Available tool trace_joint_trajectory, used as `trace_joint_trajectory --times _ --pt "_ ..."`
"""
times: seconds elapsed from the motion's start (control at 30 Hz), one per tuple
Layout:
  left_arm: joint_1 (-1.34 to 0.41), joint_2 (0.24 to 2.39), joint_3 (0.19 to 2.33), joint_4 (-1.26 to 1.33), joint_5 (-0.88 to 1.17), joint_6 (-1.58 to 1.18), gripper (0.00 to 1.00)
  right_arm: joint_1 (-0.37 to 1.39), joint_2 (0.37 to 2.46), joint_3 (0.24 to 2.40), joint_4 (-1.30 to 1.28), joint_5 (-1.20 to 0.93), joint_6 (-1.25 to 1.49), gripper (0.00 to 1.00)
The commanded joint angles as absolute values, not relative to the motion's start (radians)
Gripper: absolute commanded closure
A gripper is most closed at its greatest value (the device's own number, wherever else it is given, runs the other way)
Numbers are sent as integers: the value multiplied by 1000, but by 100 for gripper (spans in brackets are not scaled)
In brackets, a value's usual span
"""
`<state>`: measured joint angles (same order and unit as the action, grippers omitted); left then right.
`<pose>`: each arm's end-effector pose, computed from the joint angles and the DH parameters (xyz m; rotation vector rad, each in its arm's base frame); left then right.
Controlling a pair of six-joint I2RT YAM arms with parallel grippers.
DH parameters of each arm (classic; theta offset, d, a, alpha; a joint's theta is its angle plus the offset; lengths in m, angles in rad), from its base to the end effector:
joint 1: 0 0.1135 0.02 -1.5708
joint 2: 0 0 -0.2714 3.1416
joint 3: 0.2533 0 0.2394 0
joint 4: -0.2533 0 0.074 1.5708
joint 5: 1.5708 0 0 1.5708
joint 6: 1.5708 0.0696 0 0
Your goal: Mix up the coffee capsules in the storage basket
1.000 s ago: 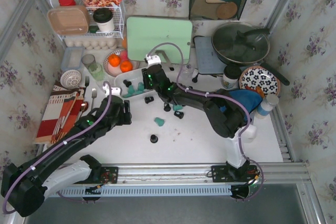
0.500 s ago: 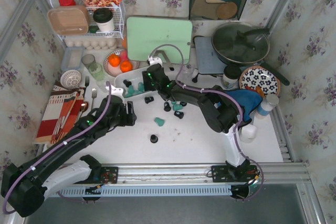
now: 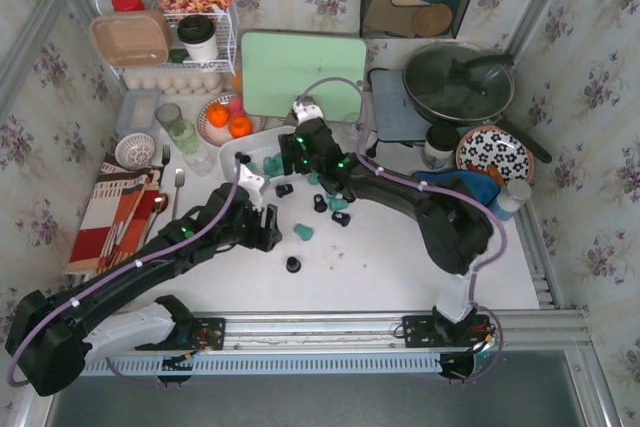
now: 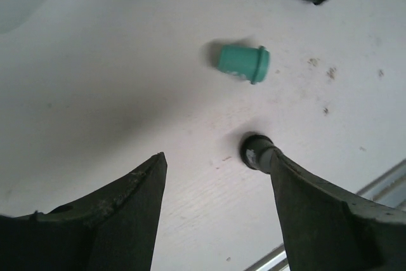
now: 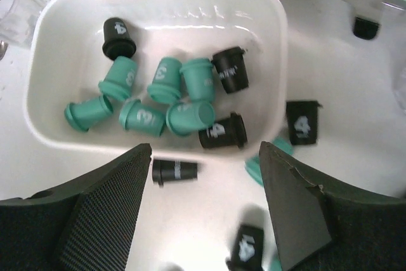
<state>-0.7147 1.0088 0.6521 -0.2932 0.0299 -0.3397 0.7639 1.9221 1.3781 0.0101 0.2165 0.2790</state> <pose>0.1707 -0.1509 0.2316 0.4436 2.2470 -0.6011 0.3461 0.3108 0.2275 -0.3800 2.0820 0.4013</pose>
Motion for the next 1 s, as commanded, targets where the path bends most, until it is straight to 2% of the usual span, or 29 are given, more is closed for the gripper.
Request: trace_joint_trajectory --times 0.0,0.3,0.5,0.73,0.97 --pt "-784 1049 684 -268 54 -272 31 764 1781 1261 41 234 258 23" --pt "-956 1179 721 -348 -27 -279 33 764 1553 990 67 234 251 23" --pt "-1036 1251 745 -351 -120 -298 34 763 1489 887 90 234 260 23" --pt "-1052 1379 803 -355 -169 -323 36 764 1467 837 102 219 266 23" --pt "-1057 1490 851 -380 -189 -367 46 764 1426 788 120 246 250 23"
